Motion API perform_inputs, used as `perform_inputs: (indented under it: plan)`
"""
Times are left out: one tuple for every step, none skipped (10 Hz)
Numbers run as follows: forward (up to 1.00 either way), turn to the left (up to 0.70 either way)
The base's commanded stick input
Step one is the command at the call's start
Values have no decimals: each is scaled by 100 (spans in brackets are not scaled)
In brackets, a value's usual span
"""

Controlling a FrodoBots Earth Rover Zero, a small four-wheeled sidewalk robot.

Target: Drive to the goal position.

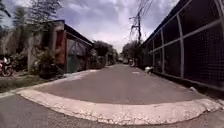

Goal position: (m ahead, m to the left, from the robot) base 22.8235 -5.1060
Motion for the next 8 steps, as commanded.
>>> perform_inputs:
  plan:
    - [70, -1]
    - [70, -14]
    - [70, -34]
    - [70, -24]
    - [70, -12]
    - [70, 0]
    - [70, 0]
    - [70, 0]
